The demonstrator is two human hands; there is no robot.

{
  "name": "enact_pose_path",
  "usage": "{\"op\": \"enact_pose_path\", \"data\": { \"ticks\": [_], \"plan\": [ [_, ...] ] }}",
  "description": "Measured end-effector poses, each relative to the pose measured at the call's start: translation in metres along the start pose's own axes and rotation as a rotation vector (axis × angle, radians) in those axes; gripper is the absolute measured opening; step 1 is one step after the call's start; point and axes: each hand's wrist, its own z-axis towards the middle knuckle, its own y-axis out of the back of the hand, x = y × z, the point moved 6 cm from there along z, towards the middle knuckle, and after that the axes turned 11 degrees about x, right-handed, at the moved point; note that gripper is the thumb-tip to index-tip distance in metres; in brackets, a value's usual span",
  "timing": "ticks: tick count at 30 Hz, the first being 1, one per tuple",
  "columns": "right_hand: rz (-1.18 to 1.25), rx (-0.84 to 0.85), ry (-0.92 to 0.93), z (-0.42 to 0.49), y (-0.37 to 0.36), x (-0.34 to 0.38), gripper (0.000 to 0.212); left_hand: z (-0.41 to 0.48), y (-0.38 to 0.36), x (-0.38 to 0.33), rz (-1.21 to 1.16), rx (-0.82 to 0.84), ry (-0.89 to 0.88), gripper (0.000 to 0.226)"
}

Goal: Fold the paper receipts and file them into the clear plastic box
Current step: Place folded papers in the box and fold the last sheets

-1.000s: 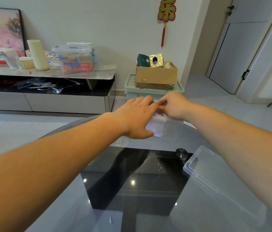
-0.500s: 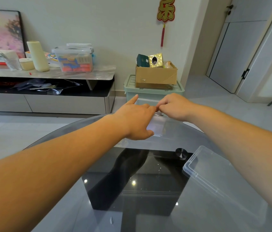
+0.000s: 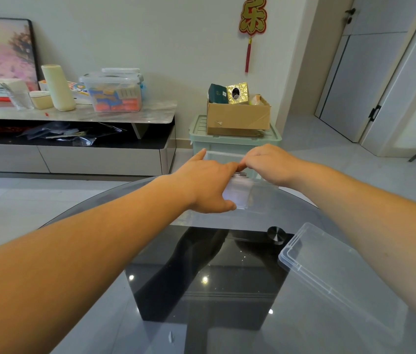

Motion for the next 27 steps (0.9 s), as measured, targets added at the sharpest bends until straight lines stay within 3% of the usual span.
{"op": "enact_pose_path", "data": {
  "ticks": [2, 7, 15, 20, 23, 27],
  "plan": [
    [0.056, -0.017, 0.014, -0.003, 0.0, 0.0, 0.03, -0.001, 0.001, -0.001, -0.035, 0.018, 0.008, 0.085],
    [0.243, -0.102, 0.019, -0.023, -0.001, -0.006, 0.029, -0.008, 0.004, -0.002, -0.132, 0.033, 0.01, 0.087],
    [0.219, -0.041, 0.038, -0.058, -0.017, 0.003, 0.031, -0.043, 0.001, -0.024, -0.218, 0.05, 0.018, 0.081],
    [0.323, 0.033, -0.011, -0.101, -0.03, 0.018, 0.035, -0.095, 0.005, -0.048, -0.342, 0.085, 0.024, 0.089],
    [0.367, 0.058, -0.005, -0.133, -0.041, 0.028, 0.023, -0.13, 0.01, -0.069, -0.467, 0.085, 0.031, 0.096],
    [0.374, 0.108, 0.016, -0.179, -0.058, 0.041, 0.033, -0.173, 0.006, -0.096, -0.547, 0.117, 0.027, 0.097]
  ]
}}
